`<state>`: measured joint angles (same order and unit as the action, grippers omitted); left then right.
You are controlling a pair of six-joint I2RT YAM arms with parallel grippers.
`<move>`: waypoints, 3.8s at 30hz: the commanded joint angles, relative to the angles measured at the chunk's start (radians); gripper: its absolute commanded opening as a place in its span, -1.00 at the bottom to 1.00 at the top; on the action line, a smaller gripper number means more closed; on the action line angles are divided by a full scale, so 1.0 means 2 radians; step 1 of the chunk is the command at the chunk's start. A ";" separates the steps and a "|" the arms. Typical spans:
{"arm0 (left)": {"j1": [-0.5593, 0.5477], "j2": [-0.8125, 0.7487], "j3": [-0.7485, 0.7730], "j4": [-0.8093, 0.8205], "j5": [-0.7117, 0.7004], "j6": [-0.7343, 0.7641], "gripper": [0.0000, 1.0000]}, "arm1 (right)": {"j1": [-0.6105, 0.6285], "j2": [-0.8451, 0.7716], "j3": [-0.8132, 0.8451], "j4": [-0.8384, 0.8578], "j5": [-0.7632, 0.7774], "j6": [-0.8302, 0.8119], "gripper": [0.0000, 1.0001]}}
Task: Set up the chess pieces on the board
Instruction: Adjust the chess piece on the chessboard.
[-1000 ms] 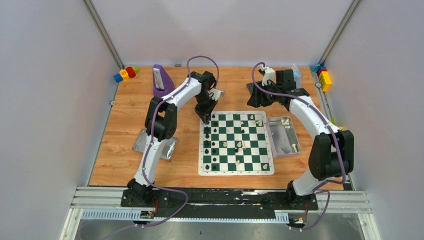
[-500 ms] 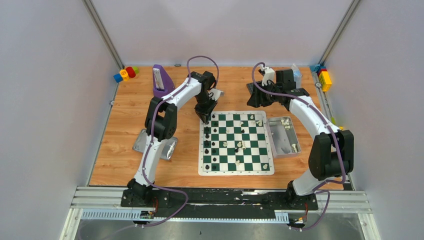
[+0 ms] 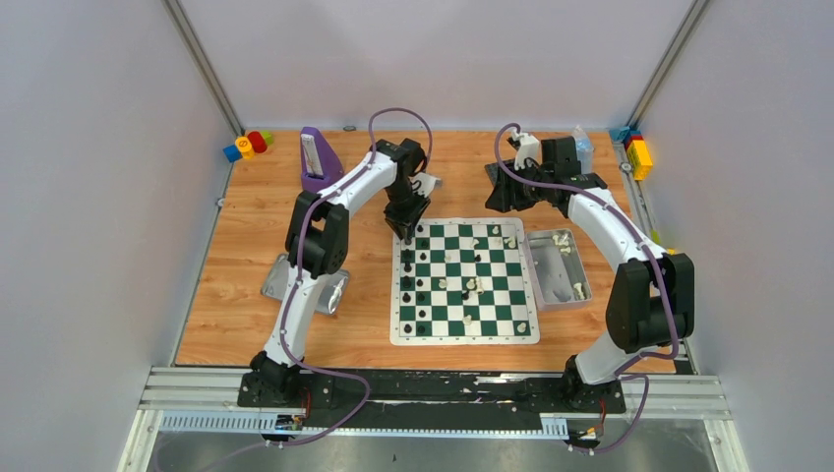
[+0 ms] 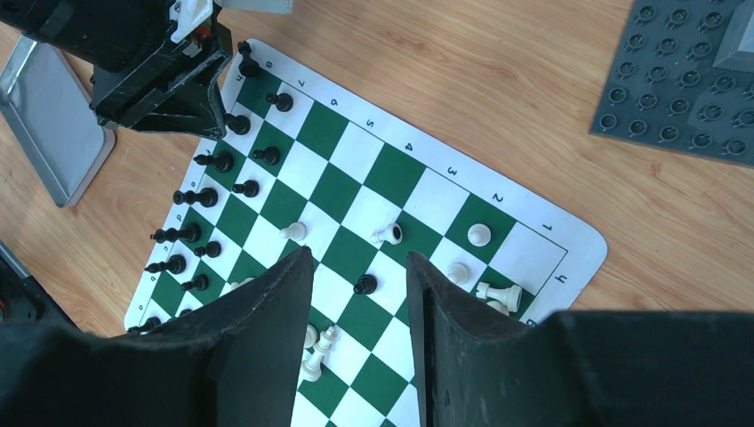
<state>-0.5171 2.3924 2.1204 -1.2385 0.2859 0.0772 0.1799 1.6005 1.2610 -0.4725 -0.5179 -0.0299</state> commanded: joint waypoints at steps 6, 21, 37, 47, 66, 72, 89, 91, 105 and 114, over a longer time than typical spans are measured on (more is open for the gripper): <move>-0.004 -0.033 0.025 -0.005 0.015 0.009 -0.11 | 0.001 0.004 0.002 0.018 -0.012 -0.007 -0.13; 0.009 -0.114 -0.028 0.085 -0.014 0.051 0.19 | 0.001 0.008 0.004 0.017 -0.011 -0.007 -0.13; 0.048 -0.146 -0.146 0.235 -0.020 0.112 0.05 | 0.003 0.020 0.008 0.007 -0.028 -0.014 -0.13; 0.059 -0.169 -0.191 0.273 0.023 0.234 0.09 | 0.012 0.036 0.028 -0.007 -0.043 -0.029 -0.13; 0.226 -0.324 -0.353 0.293 0.155 0.066 0.14 | 0.167 0.233 0.240 0.006 -0.011 -0.145 0.06; 0.248 -0.345 -0.384 0.303 0.156 0.060 0.13 | 0.203 0.295 0.288 0.006 0.024 -0.170 0.08; 0.256 -0.364 -0.399 0.302 0.165 0.067 0.13 | 0.231 0.353 0.322 0.008 0.087 -0.211 -0.02; 0.256 -0.362 -0.398 0.302 0.167 0.067 0.13 | 0.231 0.355 0.321 0.008 0.090 -0.214 -0.03; 0.256 -0.357 -0.399 0.303 0.168 0.065 0.12 | 0.233 0.369 0.322 0.007 0.082 -0.215 -0.14; 0.256 -0.354 -0.399 0.303 0.170 0.065 0.12 | 0.233 0.372 0.322 0.006 0.083 -0.215 -0.32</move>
<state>-0.0105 1.7111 1.3266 -0.6537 0.6006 0.2169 0.6392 2.3371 1.8664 -0.4843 -0.3489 -0.4480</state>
